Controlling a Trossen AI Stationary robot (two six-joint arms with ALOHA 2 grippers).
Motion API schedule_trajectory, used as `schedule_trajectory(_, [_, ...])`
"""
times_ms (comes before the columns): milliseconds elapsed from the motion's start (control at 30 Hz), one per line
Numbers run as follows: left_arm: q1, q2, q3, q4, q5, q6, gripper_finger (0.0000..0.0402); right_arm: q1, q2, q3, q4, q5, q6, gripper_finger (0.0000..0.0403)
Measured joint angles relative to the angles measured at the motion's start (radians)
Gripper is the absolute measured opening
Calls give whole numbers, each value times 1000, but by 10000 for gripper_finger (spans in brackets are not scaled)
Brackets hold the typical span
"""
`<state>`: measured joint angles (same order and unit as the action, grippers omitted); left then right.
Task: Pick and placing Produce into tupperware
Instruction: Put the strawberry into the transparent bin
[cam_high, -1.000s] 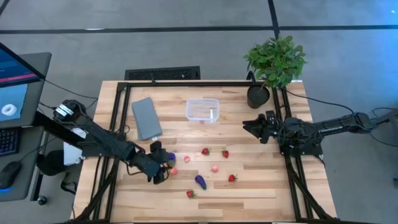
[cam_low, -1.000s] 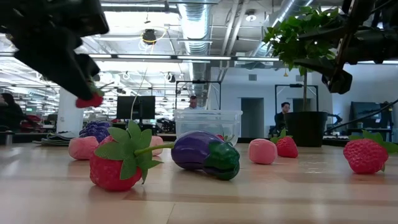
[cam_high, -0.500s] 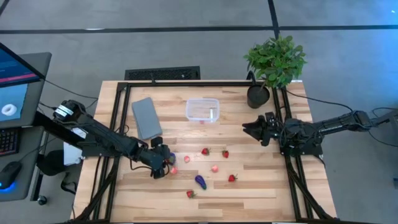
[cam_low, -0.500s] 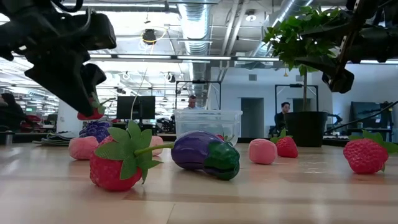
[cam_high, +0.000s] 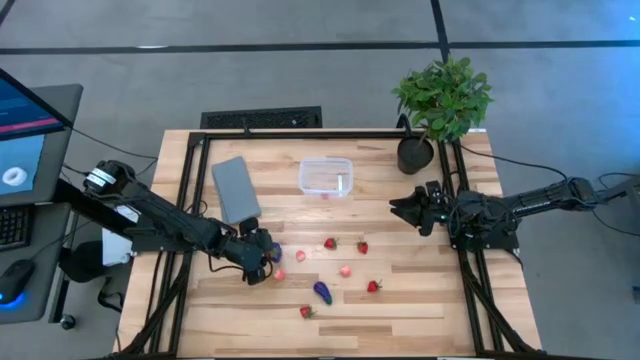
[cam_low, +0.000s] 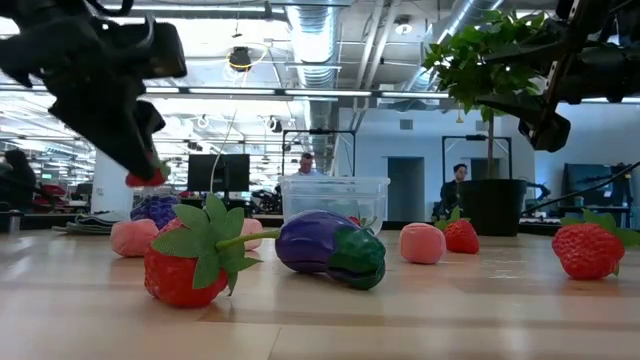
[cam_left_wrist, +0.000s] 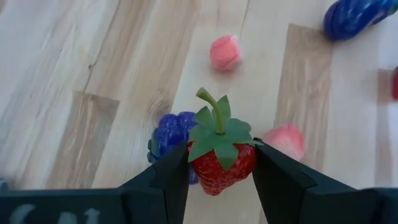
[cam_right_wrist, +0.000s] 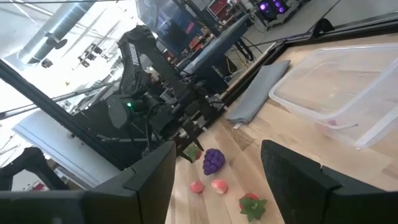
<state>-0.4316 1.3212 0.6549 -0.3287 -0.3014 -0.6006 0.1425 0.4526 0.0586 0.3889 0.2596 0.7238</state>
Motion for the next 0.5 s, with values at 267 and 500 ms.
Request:
schedule_trajectory(267, [8,-119,19,-49,-132,42,143,0,0,0,0,0,1,260])
schedule_trajectory(500, [122,-180,19,-7,-183,173,144,0,0,0,1,3,1,260])
